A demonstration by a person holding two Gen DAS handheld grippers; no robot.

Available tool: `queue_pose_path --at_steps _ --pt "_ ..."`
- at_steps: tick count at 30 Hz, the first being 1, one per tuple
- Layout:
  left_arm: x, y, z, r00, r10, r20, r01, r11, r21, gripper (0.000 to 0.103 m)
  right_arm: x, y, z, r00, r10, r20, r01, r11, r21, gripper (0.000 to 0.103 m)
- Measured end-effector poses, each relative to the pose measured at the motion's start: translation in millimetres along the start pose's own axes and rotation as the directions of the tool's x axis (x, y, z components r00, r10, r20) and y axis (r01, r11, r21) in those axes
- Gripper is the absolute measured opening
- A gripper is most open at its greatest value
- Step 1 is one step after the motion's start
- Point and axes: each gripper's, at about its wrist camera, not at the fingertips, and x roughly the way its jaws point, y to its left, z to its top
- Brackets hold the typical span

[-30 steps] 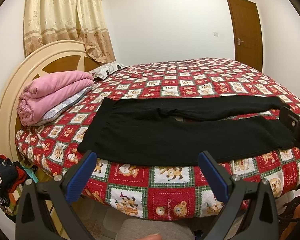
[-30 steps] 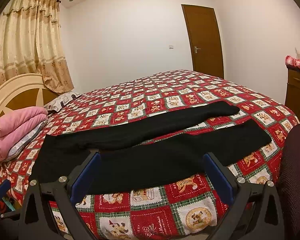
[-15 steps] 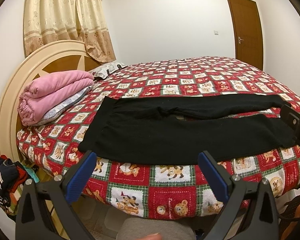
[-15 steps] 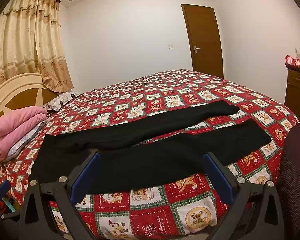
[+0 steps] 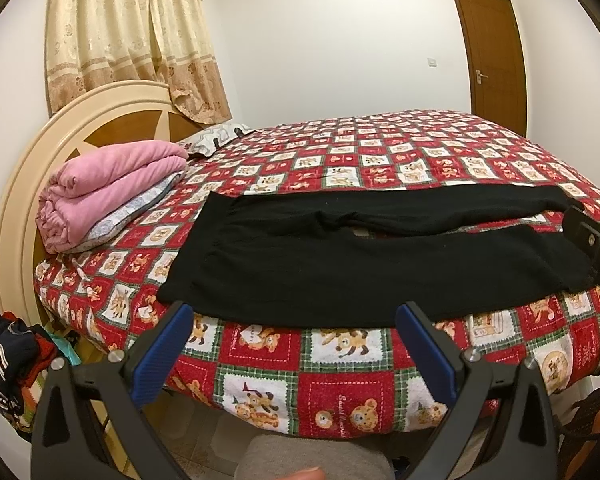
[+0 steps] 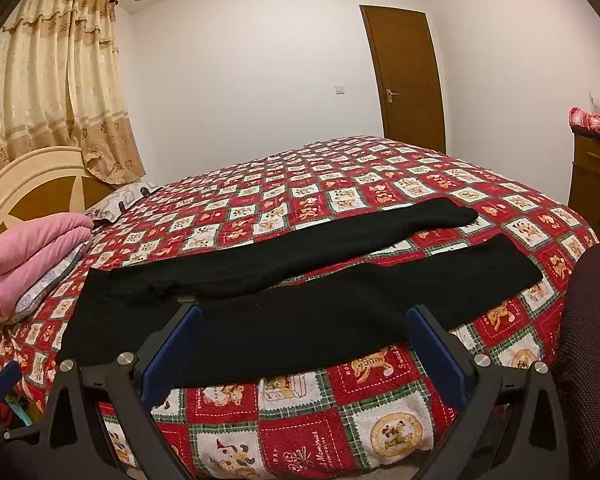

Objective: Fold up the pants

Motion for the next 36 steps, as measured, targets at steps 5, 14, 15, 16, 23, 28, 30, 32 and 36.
queue_pose_path --at_steps 5,14,15,16,23,28,30,32,36 --pt "0 1 0 1.0 0.004 -0.003 -0.004 1.0 0.003 0.103 0 0 0 1.0 0.0 -0.001 0.0 1.0 0.001 0.102" --pt "3 1 1 1.0 0.016 -0.012 -0.016 1.0 0.012 0.103 1 -1 -1 1.0 0.0 -0.003 0.0 1.0 0.004 0.102" --pt "4 1 1 1.0 0.016 -0.013 -0.016 1.0 0.013 0.103 1 -1 -1 1.0 0.0 -0.003 0.0 1.0 0.004 0.102" --pt "5 -2 2 1.0 0.018 -0.015 -0.018 1.0 0.015 0.103 1 -2 -1 1.0 -0.001 -0.004 0.001 1.0 0.004 0.102" --pt "7 -3 1 1.0 0.018 -0.024 -0.018 1.0 0.015 0.103 4 -1 -1 1.0 -0.003 -0.009 0.004 1.0 0.008 0.102" --pt "10 -5 0 0.999 0.019 -0.034 -0.018 1.0 0.018 0.103 5 -1 -2 1.0 -0.002 -0.016 0.002 1.0 0.01 0.102" --pt "11 -7 -1 0.999 0.019 -0.037 -0.019 1.0 0.017 0.103 6 -1 -2 1.0 -0.003 -0.019 0.003 1.0 0.012 0.102" --pt "12 -7 -1 0.999 0.019 -0.042 -0.018 1.0 0.017 0.103 6 -1 -3 1.0 -0.002 -0.019 0.002 1.0 0.012 0.102" --pt "17 -8 -2 0.998 0.015 -0.055 -0.014 1.0 0.019 0.103 9 -2 -4 1.0 -0.001 -0.023 0.002 1.0 0.009 0.102"
